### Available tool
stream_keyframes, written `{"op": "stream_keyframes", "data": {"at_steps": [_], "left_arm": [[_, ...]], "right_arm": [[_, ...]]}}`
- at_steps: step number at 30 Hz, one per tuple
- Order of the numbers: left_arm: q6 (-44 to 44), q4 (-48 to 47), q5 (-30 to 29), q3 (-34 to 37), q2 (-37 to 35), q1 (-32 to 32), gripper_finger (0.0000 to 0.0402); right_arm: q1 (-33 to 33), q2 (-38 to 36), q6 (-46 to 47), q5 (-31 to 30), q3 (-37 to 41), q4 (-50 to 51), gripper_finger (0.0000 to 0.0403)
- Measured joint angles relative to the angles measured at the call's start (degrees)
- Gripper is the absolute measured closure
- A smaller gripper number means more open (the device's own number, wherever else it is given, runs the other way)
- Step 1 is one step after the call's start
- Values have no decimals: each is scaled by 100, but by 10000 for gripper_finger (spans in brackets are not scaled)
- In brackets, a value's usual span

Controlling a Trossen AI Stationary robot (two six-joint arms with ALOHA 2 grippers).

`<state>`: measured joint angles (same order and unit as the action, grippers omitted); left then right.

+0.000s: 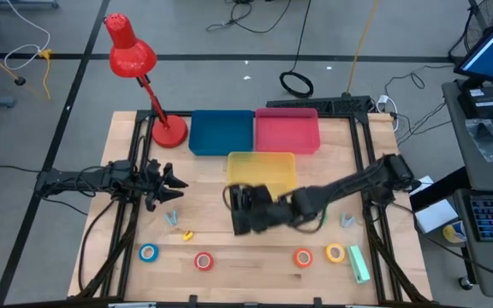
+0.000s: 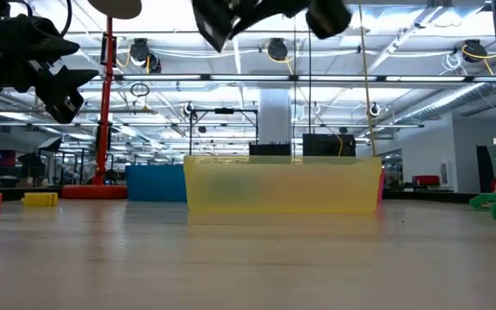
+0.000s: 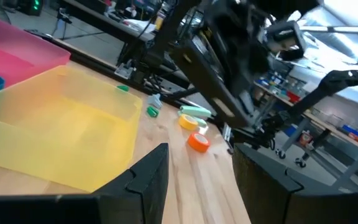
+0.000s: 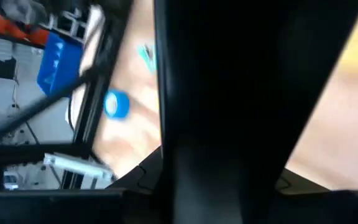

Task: Pick and place Stapler, Stapler remover, tape
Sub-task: Put the black stapler into the blue bin

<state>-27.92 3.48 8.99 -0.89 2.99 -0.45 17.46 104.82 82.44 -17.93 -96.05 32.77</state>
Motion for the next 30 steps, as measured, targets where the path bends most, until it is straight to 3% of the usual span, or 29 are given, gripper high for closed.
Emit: {"op": "stream_keyframes", "data": {"at_steps": [4, 15, 23, 30], "left_arm": [[-70, 28, -217, 0, 2, -1, 224], [-126, 116, -1234, 0, -1, -1, 224], [-385, 334, -2213, 0, -1, -2, 224], [-389, 488, -2723, 0, -1, 0, 224]], "right_arm": [[-575, -183, -948, 36, 0, -35, 281], [-2400, -228, -3558, 1618, 0, -278, 281], [-3353, -226, -5041, 1847, 0, -311, 281], [-3716, -104, -5990, 1976, 0, -568, 281]]}}
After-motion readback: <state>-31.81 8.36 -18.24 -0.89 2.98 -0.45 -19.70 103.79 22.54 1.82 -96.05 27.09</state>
